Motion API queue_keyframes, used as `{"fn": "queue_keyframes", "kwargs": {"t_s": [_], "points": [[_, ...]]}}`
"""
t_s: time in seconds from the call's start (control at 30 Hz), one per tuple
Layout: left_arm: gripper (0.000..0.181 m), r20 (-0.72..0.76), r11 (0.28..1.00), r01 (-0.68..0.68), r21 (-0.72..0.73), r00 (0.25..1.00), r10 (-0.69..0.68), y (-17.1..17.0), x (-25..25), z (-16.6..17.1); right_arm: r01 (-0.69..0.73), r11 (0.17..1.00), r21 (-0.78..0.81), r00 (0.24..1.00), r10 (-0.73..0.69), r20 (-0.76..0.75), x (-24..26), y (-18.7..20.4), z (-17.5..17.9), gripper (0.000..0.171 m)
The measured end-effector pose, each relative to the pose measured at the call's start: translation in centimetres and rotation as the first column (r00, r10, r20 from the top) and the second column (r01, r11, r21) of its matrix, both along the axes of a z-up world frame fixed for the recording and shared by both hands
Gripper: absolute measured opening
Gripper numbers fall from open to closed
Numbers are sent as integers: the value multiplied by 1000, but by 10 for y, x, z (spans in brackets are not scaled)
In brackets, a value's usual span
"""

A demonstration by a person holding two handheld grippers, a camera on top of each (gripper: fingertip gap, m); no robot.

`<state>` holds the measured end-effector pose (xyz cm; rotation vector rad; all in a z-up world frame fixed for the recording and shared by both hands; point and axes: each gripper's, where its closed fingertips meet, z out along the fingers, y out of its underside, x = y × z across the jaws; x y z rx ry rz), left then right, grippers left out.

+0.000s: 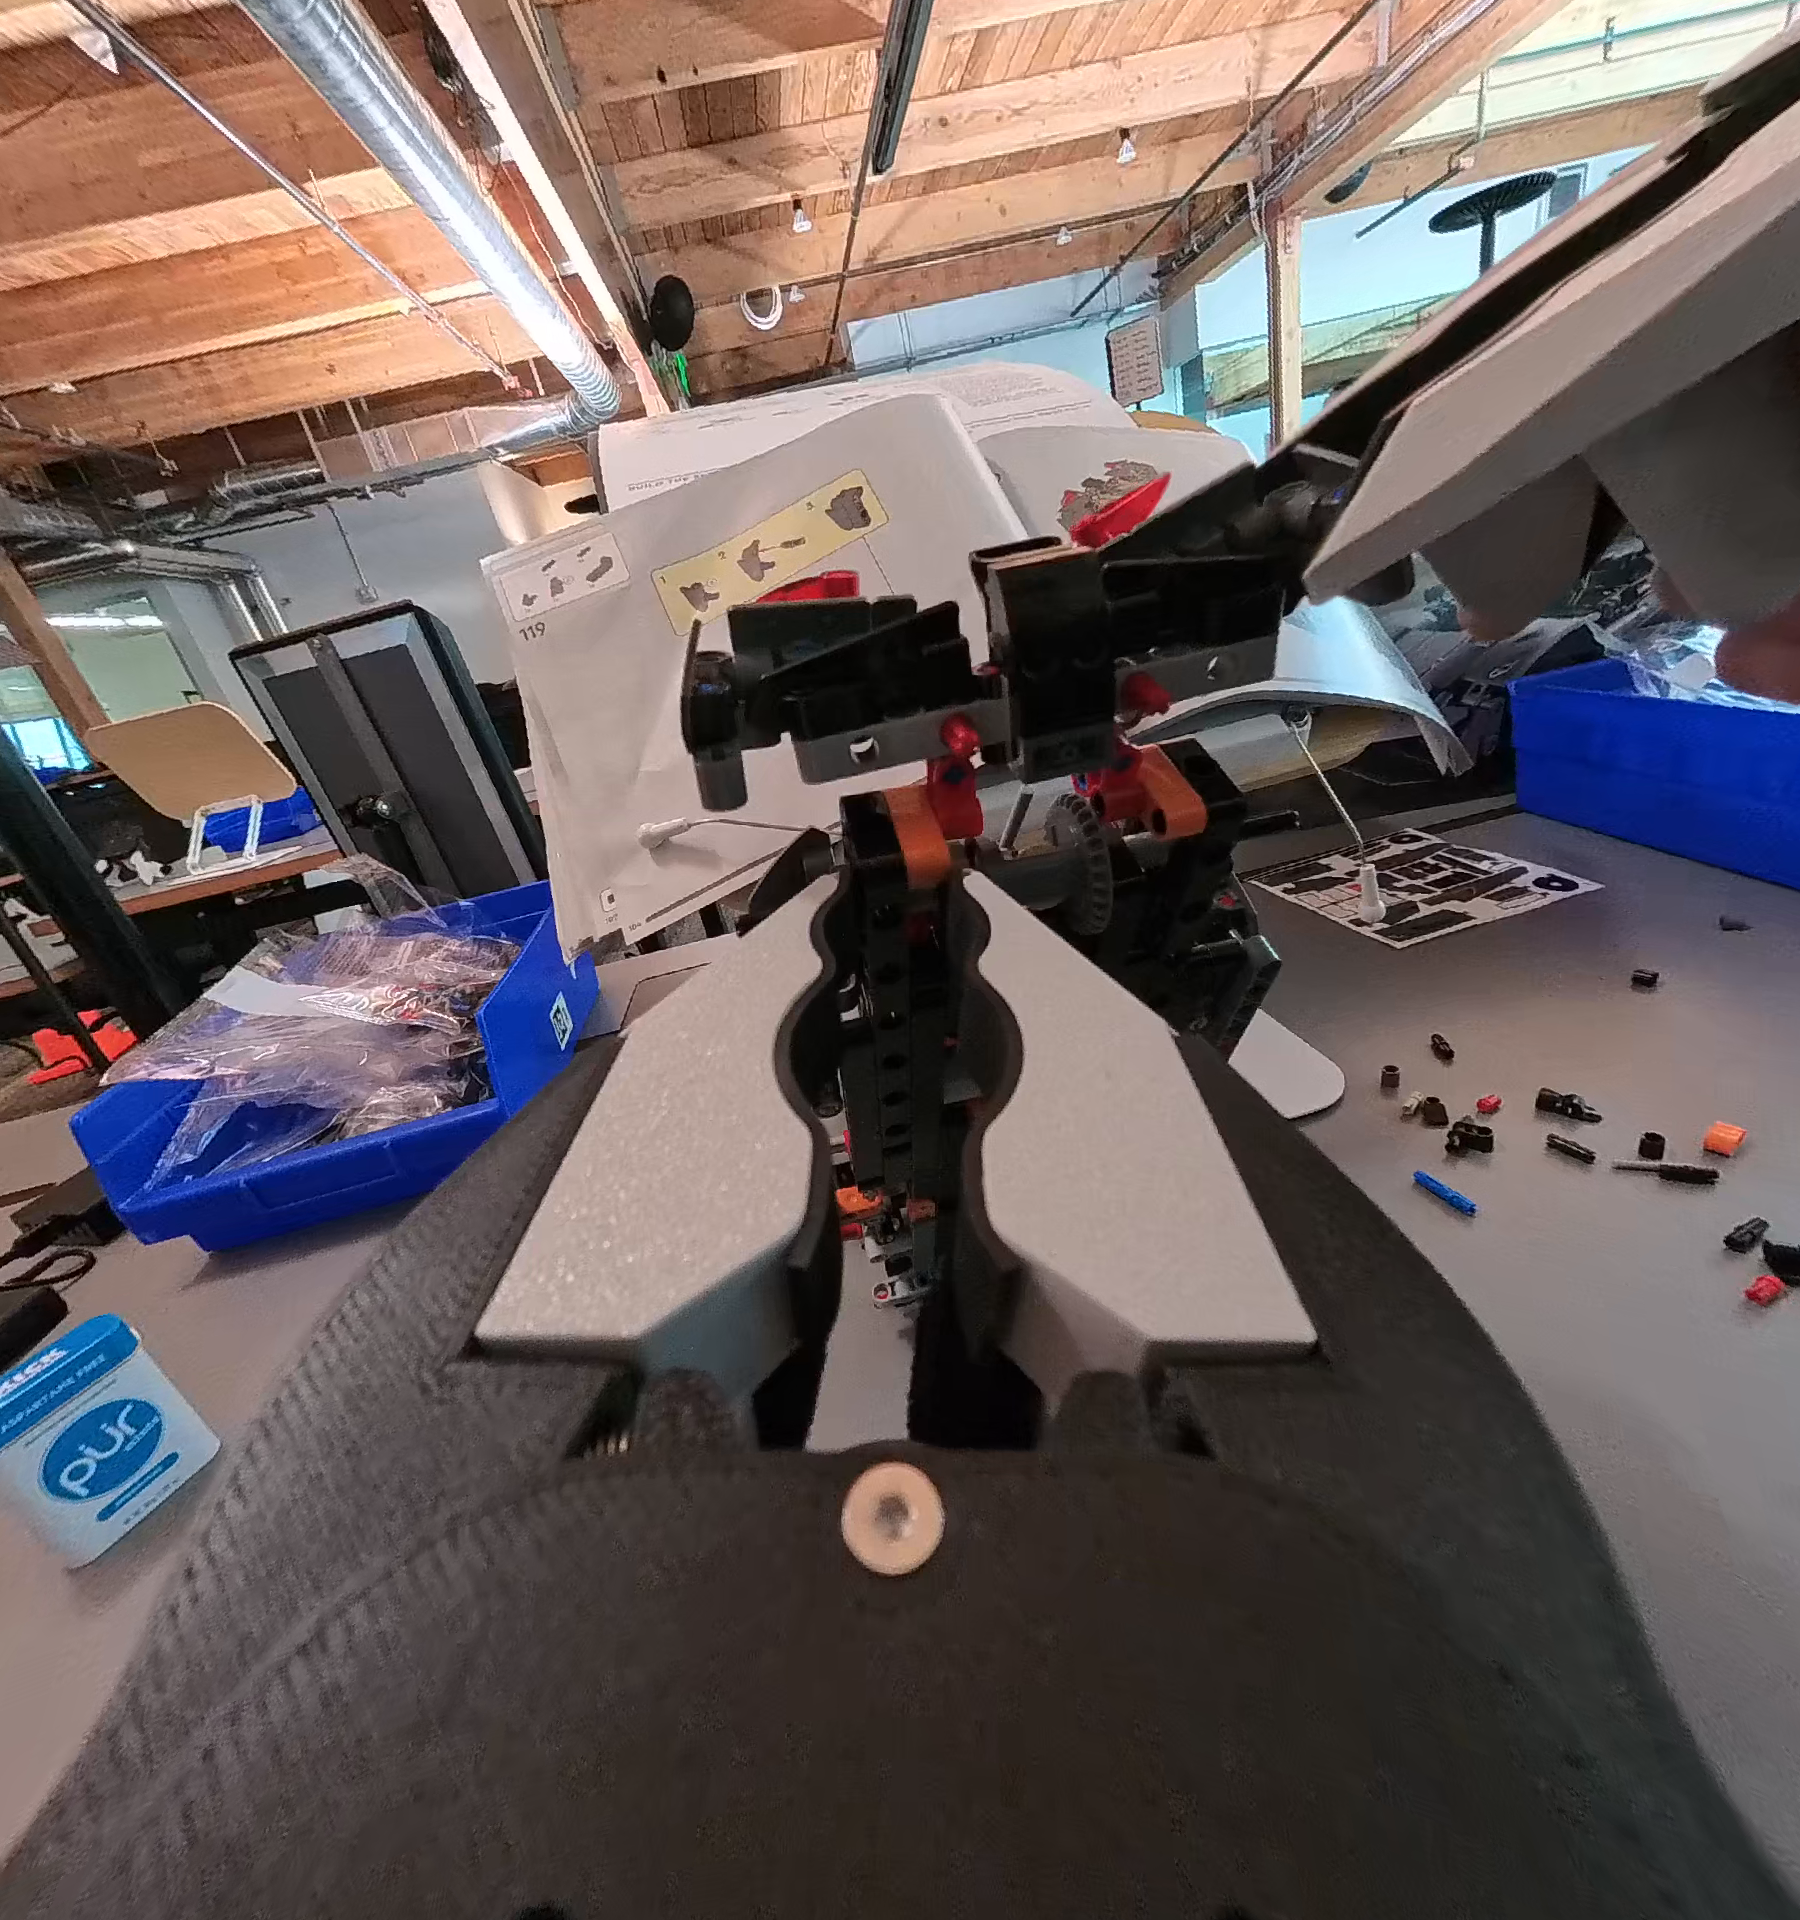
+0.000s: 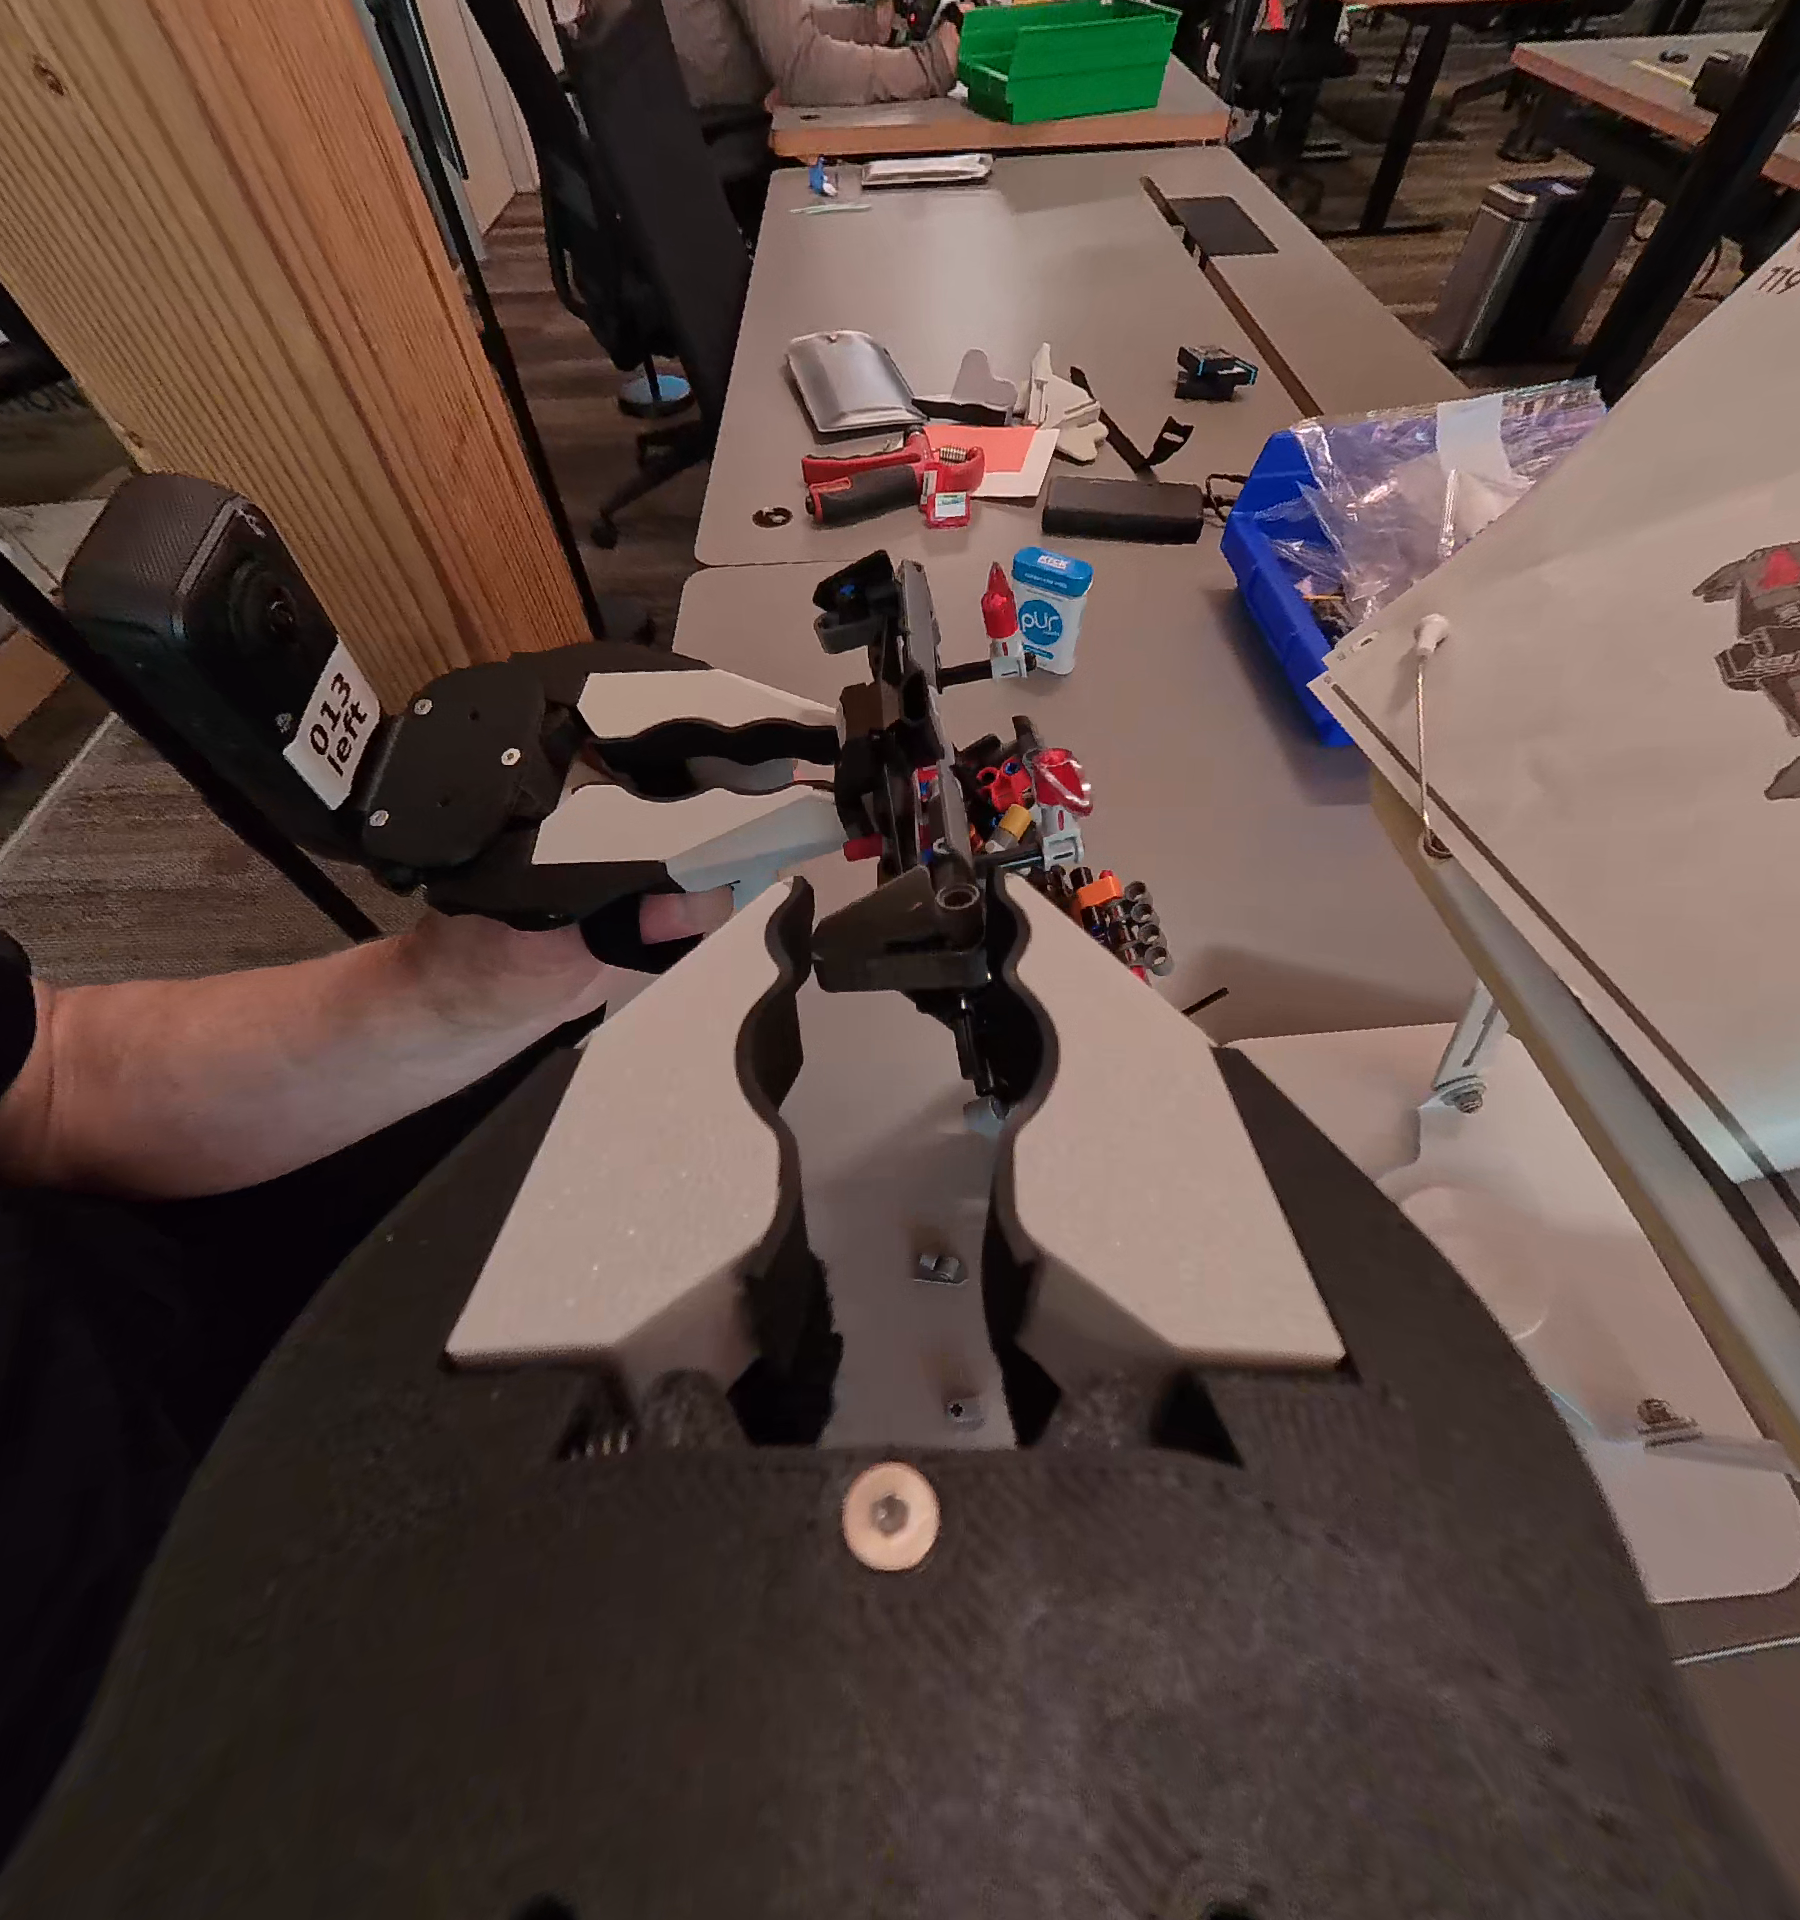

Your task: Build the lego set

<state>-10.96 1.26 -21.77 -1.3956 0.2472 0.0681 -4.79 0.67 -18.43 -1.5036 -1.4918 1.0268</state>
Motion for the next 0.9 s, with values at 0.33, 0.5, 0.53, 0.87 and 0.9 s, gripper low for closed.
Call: {"fn": "queue_keyframes", "kwargs": {"t_s": [0.33,0.5,0.53,0.87,0.9], "points": [[14,6,1000,-1,15,1000,1,-3,-2,-2,4,999,42,999,-2,-39,7,-5,-1,48],[14,4,1000,-1,27,1000,1,-11,-5,-7,4,988,156,1000,-7,18,7,-13,-27,57],[14,3,999,1,32,1000,-1,-12,-5,-7,19,979,202,999,-26,35,5,-11,-33,59],[14,-19,999,-2,37,1000,3,-24,2,-14,89,881,465,995,-102,3,-10,-16,-57,38],[14,-23,999,1,39,1000,0,-25,4,-14,88,880,467,995,-97,-4,-11,-17,-57,36]]}}
